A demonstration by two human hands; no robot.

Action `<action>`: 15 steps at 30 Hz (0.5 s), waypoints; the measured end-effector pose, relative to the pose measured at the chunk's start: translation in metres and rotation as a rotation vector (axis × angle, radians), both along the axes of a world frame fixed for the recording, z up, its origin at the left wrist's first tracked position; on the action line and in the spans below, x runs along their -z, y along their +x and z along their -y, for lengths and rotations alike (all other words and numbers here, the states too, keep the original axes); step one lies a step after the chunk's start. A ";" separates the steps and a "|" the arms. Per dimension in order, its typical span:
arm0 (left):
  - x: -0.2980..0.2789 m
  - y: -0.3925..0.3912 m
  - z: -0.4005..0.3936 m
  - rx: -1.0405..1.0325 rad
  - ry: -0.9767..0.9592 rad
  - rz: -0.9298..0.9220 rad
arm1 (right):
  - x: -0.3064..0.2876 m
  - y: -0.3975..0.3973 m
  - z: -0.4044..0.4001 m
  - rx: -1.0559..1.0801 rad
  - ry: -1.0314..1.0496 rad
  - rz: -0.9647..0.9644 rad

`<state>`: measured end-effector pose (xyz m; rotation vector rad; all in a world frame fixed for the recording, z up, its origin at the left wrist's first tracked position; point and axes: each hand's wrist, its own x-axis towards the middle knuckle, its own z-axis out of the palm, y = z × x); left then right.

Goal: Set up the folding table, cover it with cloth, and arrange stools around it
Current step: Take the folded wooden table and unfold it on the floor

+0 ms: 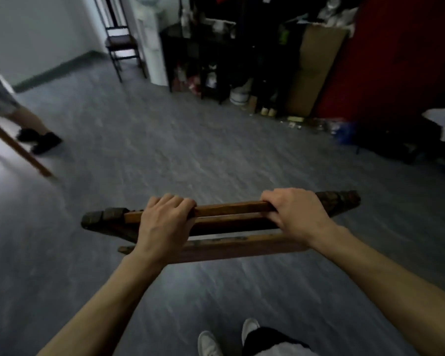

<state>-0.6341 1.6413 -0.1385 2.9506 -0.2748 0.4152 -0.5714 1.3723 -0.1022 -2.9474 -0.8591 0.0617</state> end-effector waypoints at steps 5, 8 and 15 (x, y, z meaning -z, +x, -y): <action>-0.009 0.066 0.042 0.200 0.033 0.011 | 0.001 0.010 0.051 0.190 0.043 -0.003; -0.004 0.096 0.075 0.319 0.042 -0.016 | 0.013 0.016 0.084 0.284 0.077 -0.020; 0.028 0.158 0.146 0.472 0.116 -0.286 | 0.056 0.039 0.152 0.423 0.076 -0.181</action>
